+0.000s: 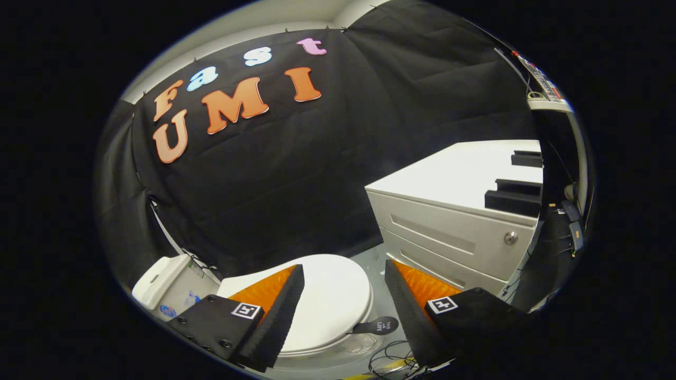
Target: Open the toilet lid.
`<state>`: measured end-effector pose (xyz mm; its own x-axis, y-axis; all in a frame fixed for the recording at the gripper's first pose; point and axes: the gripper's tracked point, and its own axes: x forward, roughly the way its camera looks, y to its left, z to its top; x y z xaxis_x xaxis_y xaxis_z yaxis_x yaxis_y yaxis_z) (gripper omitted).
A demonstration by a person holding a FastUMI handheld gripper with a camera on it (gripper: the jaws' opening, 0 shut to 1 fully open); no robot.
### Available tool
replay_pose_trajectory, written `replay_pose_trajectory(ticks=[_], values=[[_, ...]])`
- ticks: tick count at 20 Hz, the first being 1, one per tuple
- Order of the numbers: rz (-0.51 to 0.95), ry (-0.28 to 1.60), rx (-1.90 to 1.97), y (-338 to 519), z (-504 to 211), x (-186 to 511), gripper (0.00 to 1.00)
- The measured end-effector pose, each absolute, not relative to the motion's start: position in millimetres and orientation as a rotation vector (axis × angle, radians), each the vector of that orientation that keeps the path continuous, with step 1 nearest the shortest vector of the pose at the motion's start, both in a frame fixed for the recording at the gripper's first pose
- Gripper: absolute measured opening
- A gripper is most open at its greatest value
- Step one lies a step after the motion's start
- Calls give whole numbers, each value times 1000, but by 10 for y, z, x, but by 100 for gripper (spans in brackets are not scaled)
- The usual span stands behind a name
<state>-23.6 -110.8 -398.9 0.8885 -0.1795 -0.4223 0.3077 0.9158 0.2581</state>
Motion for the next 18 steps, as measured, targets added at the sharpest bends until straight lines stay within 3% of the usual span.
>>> replay_pose_trajectory(ticks=[10,18], values=[[-320,645,475,-1222,-5040,-697,99],[-352,705,606,-1316,-5464,-784,98]])
